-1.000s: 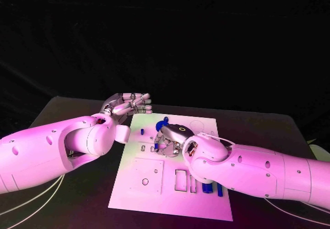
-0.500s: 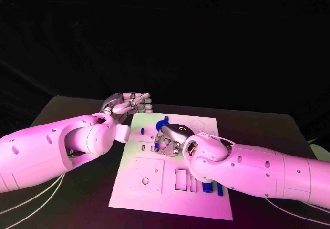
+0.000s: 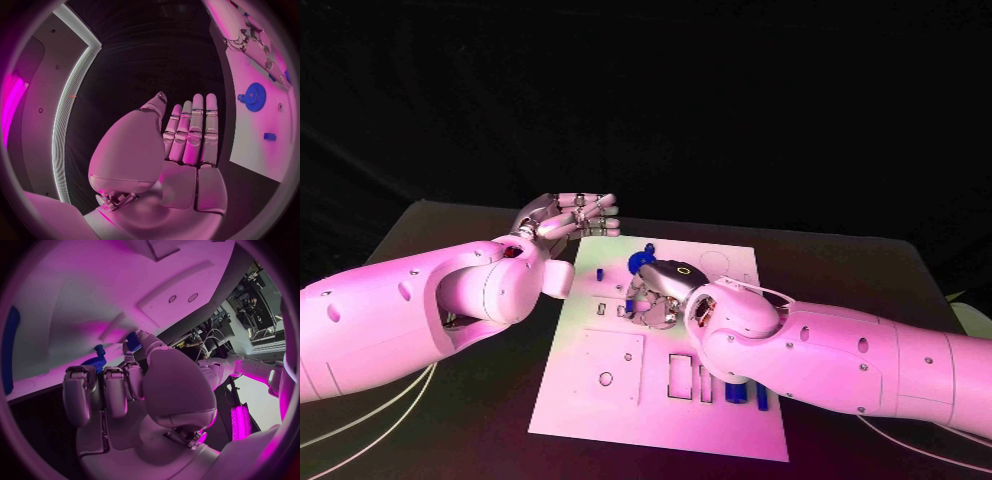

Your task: Assemble the parts on the task board

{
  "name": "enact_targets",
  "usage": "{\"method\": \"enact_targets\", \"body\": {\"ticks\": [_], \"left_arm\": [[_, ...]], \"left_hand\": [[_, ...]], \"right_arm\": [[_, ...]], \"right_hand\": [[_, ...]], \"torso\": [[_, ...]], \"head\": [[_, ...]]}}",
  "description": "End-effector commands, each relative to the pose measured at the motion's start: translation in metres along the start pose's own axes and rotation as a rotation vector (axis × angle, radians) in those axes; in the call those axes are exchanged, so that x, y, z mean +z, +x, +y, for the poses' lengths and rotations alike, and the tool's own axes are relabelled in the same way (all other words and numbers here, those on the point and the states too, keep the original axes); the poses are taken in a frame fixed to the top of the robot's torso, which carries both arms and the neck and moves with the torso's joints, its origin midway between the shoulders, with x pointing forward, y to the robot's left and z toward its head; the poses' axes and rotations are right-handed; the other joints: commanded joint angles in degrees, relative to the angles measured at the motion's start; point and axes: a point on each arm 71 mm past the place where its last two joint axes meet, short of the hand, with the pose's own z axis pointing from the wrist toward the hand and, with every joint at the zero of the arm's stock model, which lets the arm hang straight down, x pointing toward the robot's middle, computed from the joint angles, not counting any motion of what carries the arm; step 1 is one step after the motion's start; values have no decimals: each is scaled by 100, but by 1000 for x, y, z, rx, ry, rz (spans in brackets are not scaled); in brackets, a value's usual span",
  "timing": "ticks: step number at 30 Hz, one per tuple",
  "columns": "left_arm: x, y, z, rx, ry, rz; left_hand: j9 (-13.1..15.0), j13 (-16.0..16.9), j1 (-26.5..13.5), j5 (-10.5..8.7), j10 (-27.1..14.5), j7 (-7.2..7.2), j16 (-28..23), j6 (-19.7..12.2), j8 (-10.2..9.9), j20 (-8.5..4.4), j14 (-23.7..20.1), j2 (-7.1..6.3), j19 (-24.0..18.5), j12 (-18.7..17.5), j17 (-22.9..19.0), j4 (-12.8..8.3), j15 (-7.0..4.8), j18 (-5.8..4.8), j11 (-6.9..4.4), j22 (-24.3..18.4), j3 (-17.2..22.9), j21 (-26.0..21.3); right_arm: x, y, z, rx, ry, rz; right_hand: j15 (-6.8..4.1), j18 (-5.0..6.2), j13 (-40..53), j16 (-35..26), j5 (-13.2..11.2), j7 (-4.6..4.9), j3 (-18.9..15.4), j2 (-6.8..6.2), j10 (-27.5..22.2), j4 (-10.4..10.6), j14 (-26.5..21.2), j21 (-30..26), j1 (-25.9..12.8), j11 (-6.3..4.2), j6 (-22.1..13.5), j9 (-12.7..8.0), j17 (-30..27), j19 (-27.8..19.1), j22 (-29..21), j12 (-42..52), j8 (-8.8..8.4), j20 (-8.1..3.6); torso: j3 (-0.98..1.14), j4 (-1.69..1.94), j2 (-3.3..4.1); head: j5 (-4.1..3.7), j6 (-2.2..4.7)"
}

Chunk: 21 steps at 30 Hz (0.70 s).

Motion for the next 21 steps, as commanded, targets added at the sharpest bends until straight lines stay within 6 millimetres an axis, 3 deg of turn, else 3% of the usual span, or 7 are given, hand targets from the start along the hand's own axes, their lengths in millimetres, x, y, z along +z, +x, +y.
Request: {"method": "enact_targets", "body": {"ticks": [1, 16, 21], "left_arm": [[0, 2, -1, -3, 7, 13], [0, 2, -1, -3, 6, 13], [0, 2, -1, -3, 5, 13]], "left_hand": [[-5, 3, -31, -26, -5, 34, 25, 21, -40, -1, -36, 6, -47, -21, 7, 6, 24, 50, 26, 7, 20, 18], [-5, 3, -31, -26, -5, 34, 25, 21, -40, -1, -36, 6, -47, -21, 7, 6, 24, 50, 26, 7, 20, 18], [-5, 3, -41, -25, -4, 36, 33, 23, -48, 1, -35, 5, -64, -29, 16, 11, 23, 51, 28, 21, 14, 40]], "right_arm": [[-1, 5, -2, -21, 15, 32], [-1, 3, -1, -11, 11, 5], [-1, 3, 0, -6, 6, -5]], "right_hand": [[12, -86, 358, 34, -11, 11, -15, -56, 8, -27, 484, 2, 5, 40, -39, -11, 988, 292, 1132, -38, -40, -18], [104, -63, 250, 2, 11, 131, -139, -220, -99, 23, 466, -80, -190, 149, -314, -84, 919, 225, 1064, -155, -209, 56], [126, -55, 219, -10, -110, 145, -241, -244, -131, 76, 459, -105, -282, 169, -354, -89, 895, 207, 1047, -187, -226, 86]], "torso": [[1, 1, 4], [0, 1, 4], [-1, 1, 3]], "head": [[1, 1], [4, 10], [7, 11]]}}
